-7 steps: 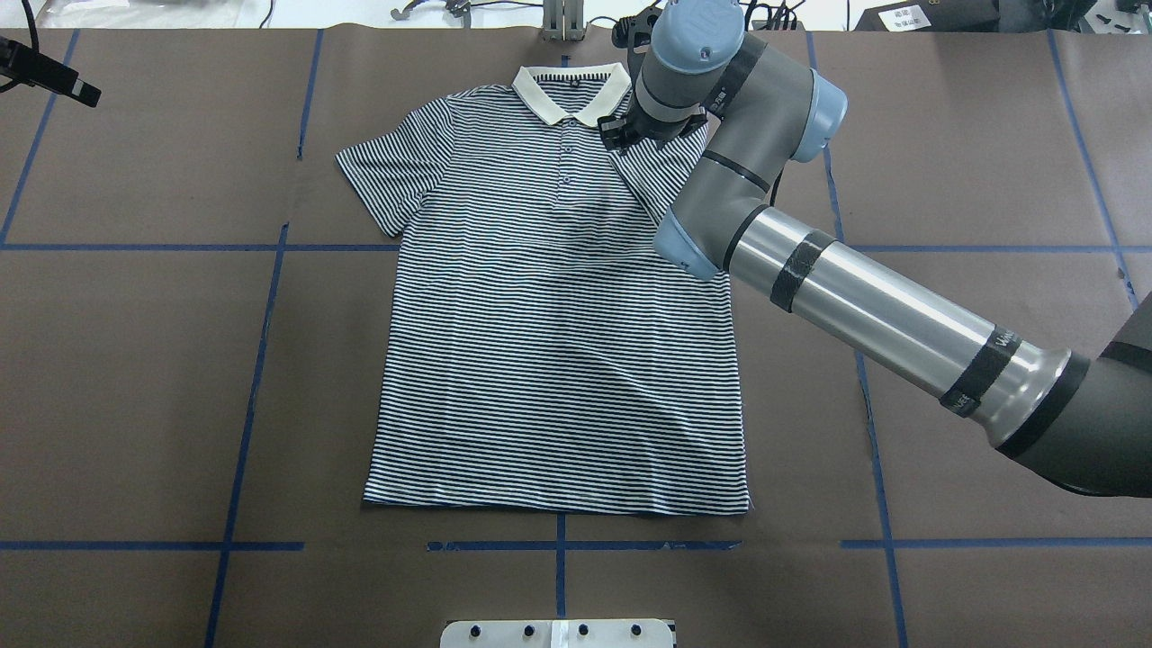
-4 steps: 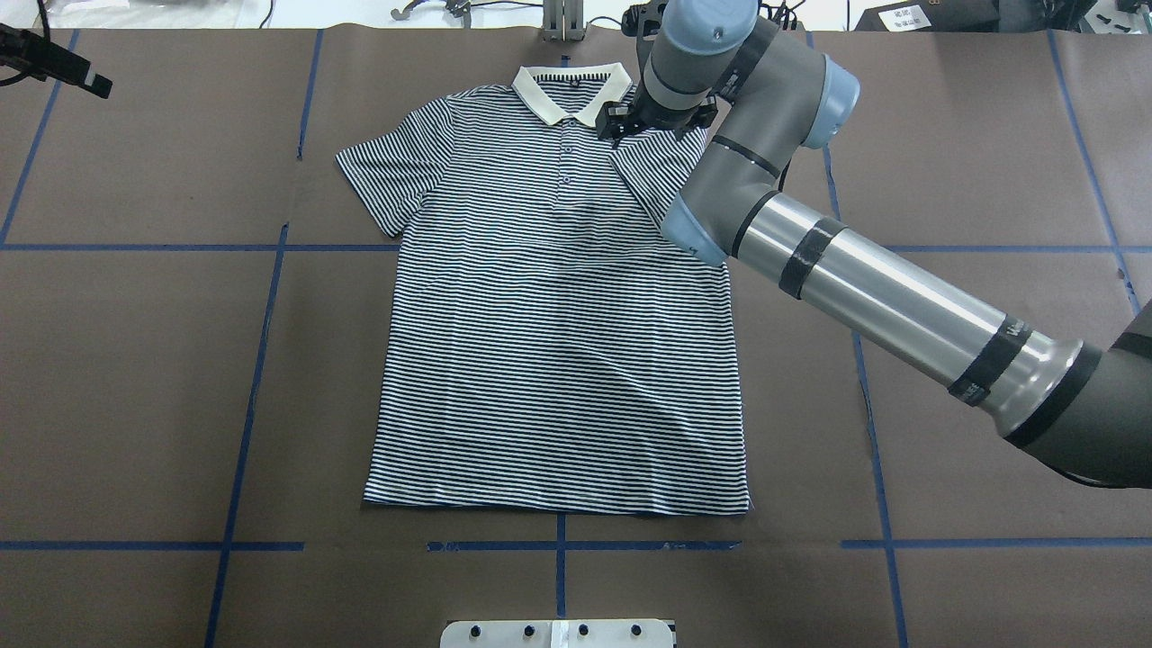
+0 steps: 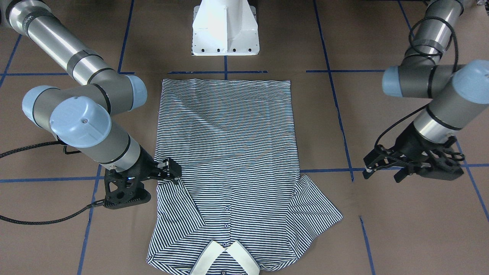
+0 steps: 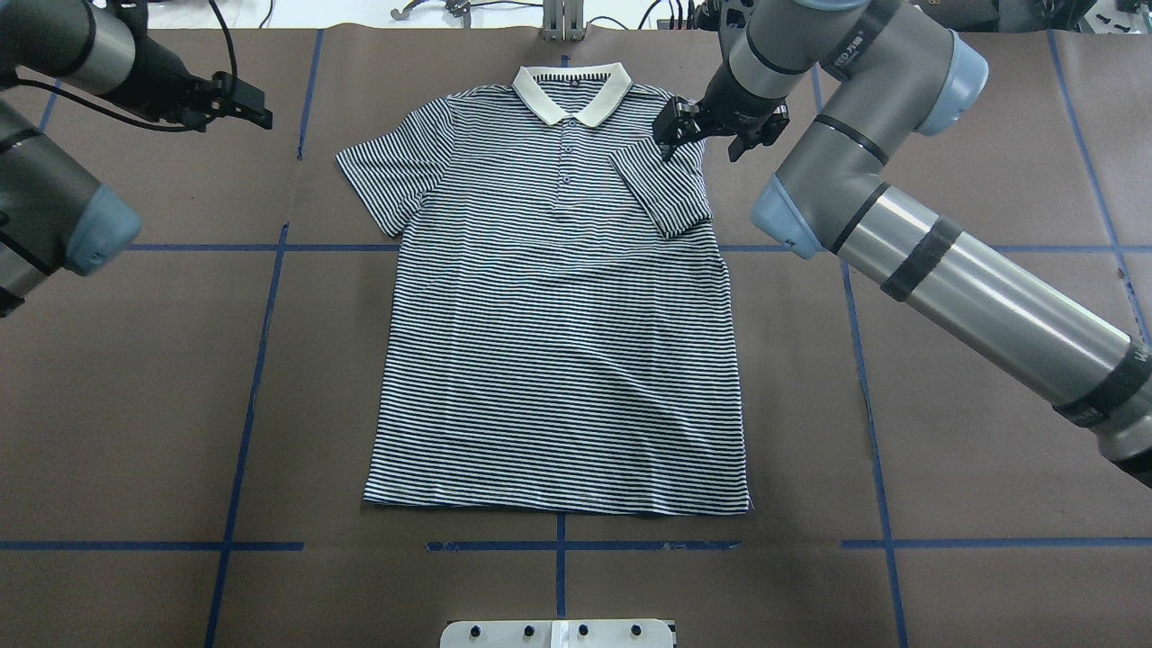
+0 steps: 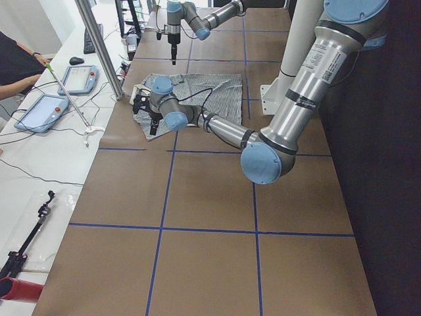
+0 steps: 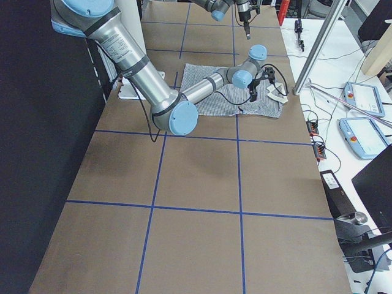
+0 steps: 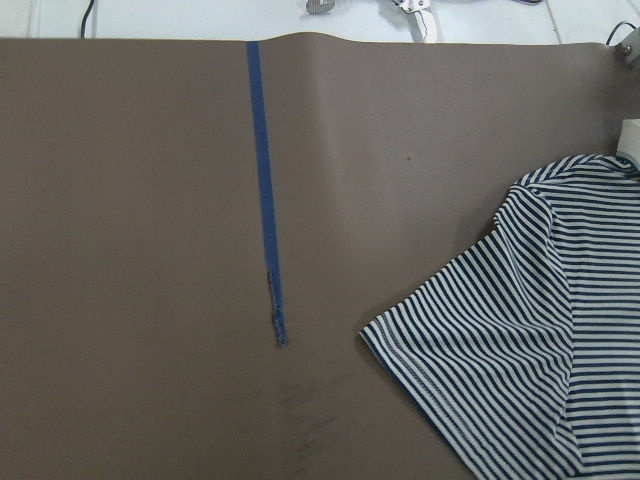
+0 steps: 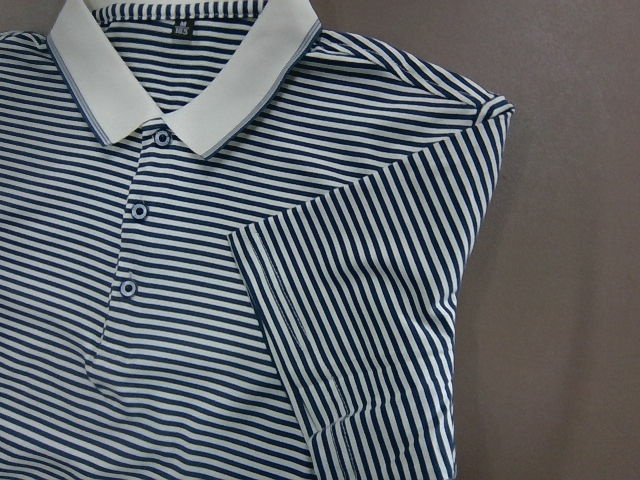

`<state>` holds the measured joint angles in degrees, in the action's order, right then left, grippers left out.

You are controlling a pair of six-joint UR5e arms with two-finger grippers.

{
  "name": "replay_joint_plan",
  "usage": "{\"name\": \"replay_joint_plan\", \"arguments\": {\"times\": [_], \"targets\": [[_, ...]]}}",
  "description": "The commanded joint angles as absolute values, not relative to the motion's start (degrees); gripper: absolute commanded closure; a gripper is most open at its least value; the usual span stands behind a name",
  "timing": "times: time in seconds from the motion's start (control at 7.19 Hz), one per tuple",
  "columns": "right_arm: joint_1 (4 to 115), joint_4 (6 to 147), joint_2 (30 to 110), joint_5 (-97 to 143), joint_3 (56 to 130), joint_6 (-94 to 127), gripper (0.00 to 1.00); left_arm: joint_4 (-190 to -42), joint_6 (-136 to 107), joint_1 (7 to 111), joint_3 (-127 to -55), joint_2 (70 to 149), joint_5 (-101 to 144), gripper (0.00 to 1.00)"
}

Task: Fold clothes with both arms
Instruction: 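Release the sleeve and raise the right gripper while the left arm reaches in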

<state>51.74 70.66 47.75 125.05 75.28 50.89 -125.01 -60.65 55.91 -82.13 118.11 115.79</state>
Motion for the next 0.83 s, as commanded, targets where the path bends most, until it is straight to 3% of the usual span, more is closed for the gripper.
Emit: {"name": "replay_joint_plan", "arguments": {"times": [0.0, 0.7], "targets": [[52.21, 70.4, 50.7, 124.98, 76.63, 51.15, 0.0, -125.42, -68.1, 51.77, -77.2, 122.41, 108.56, 0.0], [56.51, 80.85, 48.61, 130.69, 77.52, 39.64, 0.0, -127.69, -71.46, 45.97, -61.28, 130.25, 93.69, 0.0]]}}
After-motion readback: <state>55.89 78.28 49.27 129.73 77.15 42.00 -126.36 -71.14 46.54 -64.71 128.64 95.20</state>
